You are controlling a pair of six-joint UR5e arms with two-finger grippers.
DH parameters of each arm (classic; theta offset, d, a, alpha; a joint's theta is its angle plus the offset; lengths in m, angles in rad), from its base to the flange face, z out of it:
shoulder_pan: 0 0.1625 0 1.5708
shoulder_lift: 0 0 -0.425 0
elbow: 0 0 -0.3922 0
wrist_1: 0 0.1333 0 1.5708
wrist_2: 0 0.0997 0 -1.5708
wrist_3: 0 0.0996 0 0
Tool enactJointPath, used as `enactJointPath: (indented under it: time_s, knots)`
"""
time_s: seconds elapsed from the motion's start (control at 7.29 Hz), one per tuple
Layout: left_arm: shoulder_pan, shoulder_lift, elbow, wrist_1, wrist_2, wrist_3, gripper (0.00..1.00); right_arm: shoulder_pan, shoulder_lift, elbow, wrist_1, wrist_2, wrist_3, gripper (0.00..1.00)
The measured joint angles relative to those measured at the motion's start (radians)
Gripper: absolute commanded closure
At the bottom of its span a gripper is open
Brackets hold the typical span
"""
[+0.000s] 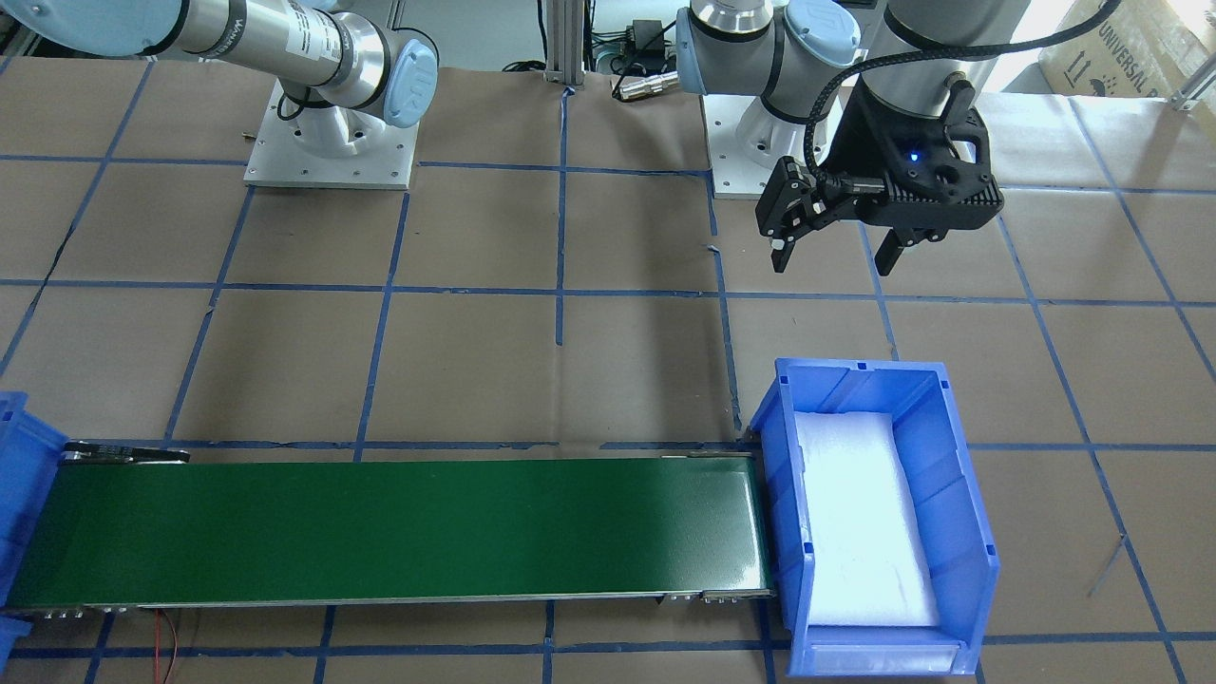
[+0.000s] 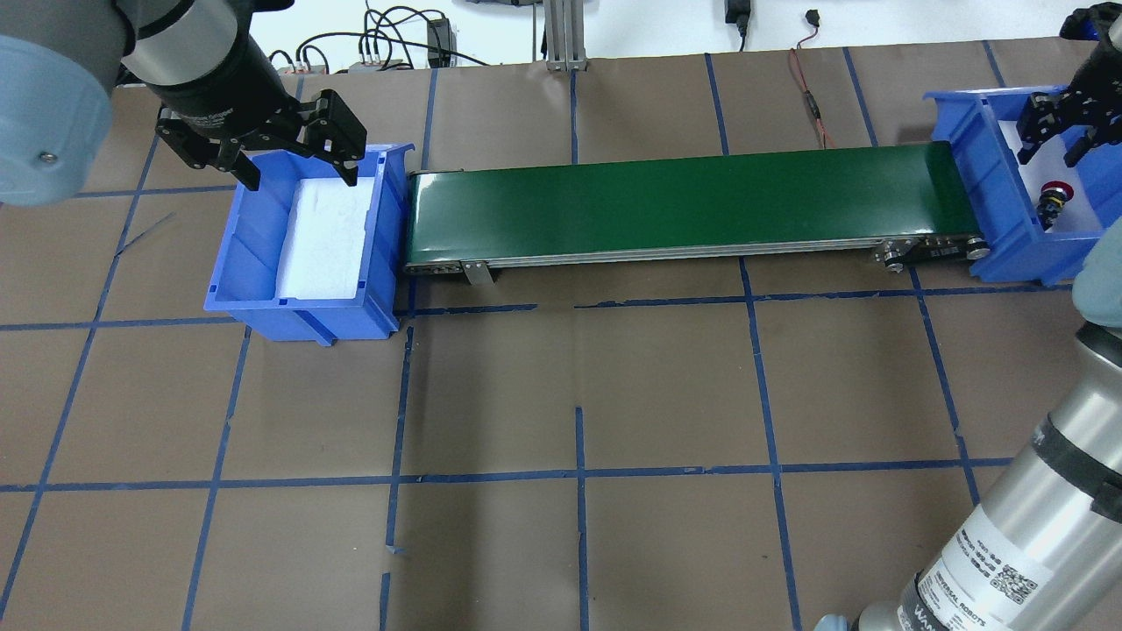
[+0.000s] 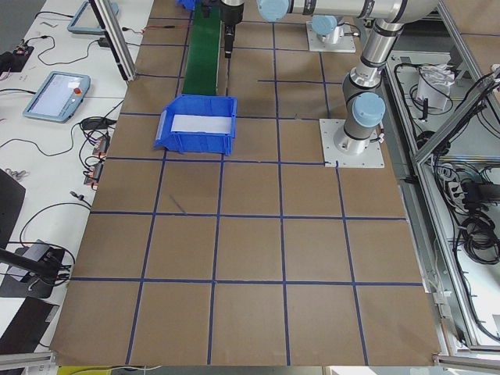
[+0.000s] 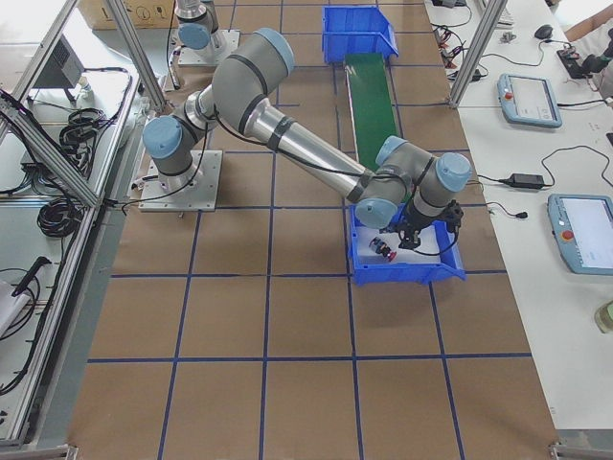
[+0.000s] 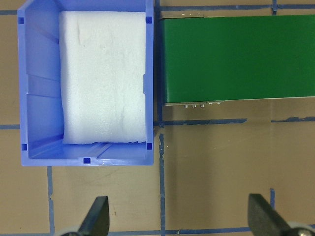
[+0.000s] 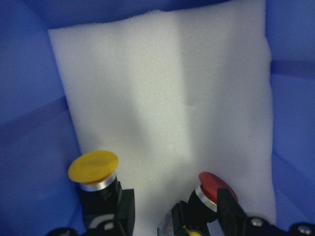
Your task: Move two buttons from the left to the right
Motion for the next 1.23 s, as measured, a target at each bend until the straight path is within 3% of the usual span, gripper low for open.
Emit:
enactJointPath:
  time_s: [0.41, 0.82, 1.23]
  knots:
    - [-0.001, 0.003, -0.004, -0.001, -0.001, 0.000, 0.00, 0.000, -0.012, -0.009, 0.010, -0.001, -0.007, 0.31]
    - [-0.002, 0.015, -0.014, -0.008, 0.000, 0.000, 0.00, 0.007, -0.087, -0.027, 0.088, 0.000, -0.034, 0.01]
    - [-0.003, 0.011, -0.016, -0.003, -0.001, -0.001, 0.00, 0.125, -0.205, -0.003, 0.179, 0.005, -0.009, 0.00]
